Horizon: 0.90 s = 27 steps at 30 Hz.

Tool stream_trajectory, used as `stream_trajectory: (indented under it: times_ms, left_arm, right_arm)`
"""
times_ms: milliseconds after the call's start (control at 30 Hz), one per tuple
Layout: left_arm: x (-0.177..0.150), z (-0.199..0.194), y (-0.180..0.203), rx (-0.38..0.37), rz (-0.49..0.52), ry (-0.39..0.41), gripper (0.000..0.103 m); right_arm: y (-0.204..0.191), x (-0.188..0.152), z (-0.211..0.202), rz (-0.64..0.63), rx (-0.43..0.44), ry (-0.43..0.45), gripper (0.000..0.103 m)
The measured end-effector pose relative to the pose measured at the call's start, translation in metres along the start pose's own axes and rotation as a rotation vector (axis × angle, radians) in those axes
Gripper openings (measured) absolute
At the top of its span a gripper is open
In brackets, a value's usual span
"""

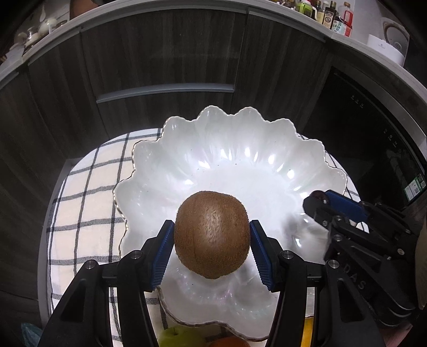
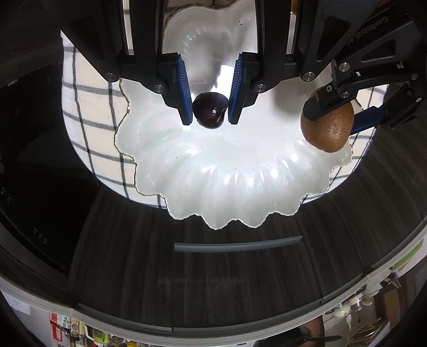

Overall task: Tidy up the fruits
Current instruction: 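Lower the kiwi into the white bowl with the left tool while the right tool drops the plum in, then lift both open tools up and away from the white bowl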

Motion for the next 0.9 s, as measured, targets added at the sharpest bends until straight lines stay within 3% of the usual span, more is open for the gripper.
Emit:
stream_trajectory:
  times_ms: [33, 100, 300, 433, 900]
  left_arm:
    - [0.0, -0.001, -0.001, -0.002, -0.003, 0.006, 0.056]
    - [0.003, -0.007, -0.001, 0.006, 0.004, 0.029, 0.06]
    - [0.012, -0.023, -0.005, 0.039, 0.005, 0.081, 0.076]
    - [0.011, -0.039, -0.005, 0.08, 0.016, 0.14, 0.087]
    - [-0.027, -0.104, 0.006, 0.093, 0.038, 0.223, 0.092]
  right_arm:
    - [-0.001, 0.0, -0.001, -0.007, -0.007, 0.005, 0.034]
    - [-0.001, 0.001, -0.005, -0.012, -0.03, 0.018, 0.054]
    - [0.011, 0.002, -0.018, 0.032, -0.081, 0.04, 0.077]
    - [0.016, 0.003, -0.034, 0.038, -0.133, 0.063, 0.08]
    - [0.025, -0.021, -0.111, 0.082, -0.207, 0.138, 0.081]
Point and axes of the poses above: each gripper's, at about its wrist camera, not at the fingertips, and z roughly the way its jaws point, y to its right, x to its top, the point moved 4 cm from there along z, roughly the way its jaws point, and after that the axes turned 15 degrees about -z, right-handed, at the moved point
